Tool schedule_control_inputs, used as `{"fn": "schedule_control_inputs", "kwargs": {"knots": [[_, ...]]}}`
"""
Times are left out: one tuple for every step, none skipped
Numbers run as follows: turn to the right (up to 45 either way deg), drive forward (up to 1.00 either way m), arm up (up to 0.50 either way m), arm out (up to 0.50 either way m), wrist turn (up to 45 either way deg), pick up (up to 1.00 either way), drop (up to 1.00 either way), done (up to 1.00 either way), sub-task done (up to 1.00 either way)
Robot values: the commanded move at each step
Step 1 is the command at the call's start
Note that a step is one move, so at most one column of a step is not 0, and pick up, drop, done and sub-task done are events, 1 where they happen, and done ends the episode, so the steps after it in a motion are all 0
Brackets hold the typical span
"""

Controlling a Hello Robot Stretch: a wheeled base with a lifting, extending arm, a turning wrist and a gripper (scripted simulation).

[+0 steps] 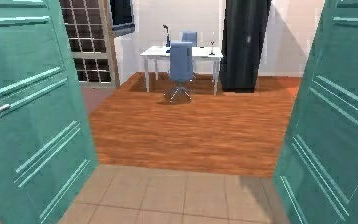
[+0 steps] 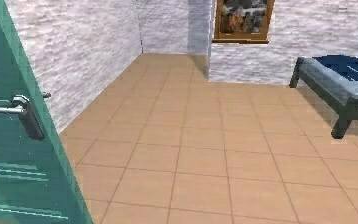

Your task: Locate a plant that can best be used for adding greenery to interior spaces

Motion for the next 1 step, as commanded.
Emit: {"fn": "schedule_control_inputs", "kwargs": {"knots": [[9.0,0.00,0.00,0.00,0.0,0.00,0.00,0.00,0.00]]}}
